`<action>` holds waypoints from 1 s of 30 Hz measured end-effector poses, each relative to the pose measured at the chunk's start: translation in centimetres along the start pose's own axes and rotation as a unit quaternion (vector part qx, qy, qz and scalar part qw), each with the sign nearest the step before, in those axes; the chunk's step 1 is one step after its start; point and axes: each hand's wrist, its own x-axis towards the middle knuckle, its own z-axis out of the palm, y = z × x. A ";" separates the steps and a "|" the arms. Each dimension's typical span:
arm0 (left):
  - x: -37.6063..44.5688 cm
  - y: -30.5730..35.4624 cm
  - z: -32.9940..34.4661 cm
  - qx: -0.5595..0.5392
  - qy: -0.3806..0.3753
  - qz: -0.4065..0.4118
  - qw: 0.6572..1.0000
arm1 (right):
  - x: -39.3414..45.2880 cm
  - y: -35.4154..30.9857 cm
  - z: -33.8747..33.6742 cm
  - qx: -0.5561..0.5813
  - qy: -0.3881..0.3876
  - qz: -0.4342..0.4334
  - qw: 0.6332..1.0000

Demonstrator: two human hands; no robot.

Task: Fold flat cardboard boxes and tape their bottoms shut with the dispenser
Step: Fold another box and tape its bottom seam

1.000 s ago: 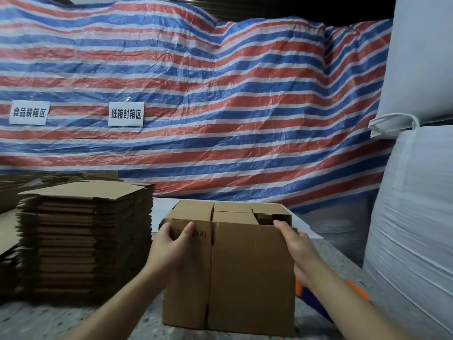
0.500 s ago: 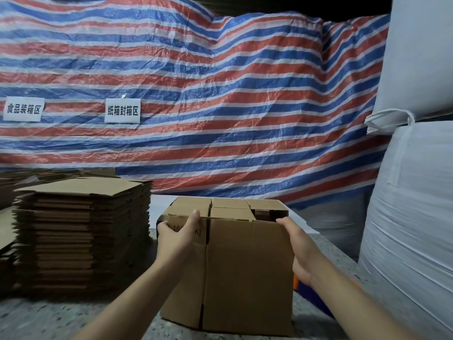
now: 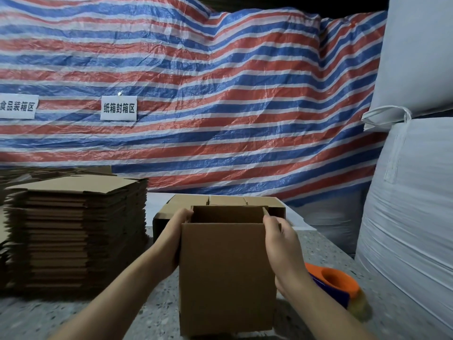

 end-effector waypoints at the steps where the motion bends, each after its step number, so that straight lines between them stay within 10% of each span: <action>1: -0.3 -0.3 0.0 0.000 0.000 -0.007 1.000 | -0.2 0.4 0.1 -0.005 -0.001 0.004 1.000; 9: -0.3 -1.5 0.7 -0.015 0.048 0.018 0.999 | 1.0 1.9 -1.7 0.127 -0.030 0.147 0.981; 30: -1.2 -2.9 1.3 -0.052 0.027 0.026 0.998 | 2.2 5.9 -1.7 0.251 -0.063 0.146 0.955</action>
